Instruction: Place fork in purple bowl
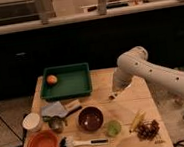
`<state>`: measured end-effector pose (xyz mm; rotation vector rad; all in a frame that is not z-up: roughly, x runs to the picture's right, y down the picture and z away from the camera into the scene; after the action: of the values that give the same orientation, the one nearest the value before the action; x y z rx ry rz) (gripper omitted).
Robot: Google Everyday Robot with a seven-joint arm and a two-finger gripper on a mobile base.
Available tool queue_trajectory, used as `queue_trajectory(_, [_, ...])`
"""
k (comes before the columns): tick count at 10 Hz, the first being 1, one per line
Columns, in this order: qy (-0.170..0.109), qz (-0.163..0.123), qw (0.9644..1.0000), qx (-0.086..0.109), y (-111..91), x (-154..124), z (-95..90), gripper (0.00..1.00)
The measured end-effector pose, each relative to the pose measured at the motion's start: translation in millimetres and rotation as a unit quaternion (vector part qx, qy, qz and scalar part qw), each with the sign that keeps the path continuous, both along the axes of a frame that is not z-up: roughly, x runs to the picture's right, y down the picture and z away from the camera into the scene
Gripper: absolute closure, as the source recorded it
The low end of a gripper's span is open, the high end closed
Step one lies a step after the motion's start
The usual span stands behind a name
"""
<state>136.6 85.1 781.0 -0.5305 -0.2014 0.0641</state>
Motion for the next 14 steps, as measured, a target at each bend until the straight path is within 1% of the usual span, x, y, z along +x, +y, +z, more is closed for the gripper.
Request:
queue_trajectory(1, [0.001,-0.002,1.0,0.0,-2,9,10.2,0.63])
queue_trajectory(2, [0.001,-0.004,1.0,0.0,-3,15,16.3,0.56])
queue_trajectory(3, [-0.003,-0.013,0.9999,0.002,-5,17,25.6,0.43])
queue_trajectory(5, [-0.014,-0.033,0.9993,0.012,-9,17,38.9,0.24])
queue_trajectory(6, [-0.018,-0.04,0.9989,0.017,-9,20,45.1,0.2])
queue_trajectory(8, [-0.023,-0.05,0.9983,0.022,-10,21,55.0,0.2])
queue_trajectory(9, [-0.024,-0.054,0.998,0.022,-9,23,63.3,0.2])
queue_trajectory(11, [-0.023,-0.057,0.9979,0.022,-9,28,75.5,0.2])
queue_trajectory(14, [-0.022,-0.06,0.9975,0.029,-8,38,89.3,0.2])
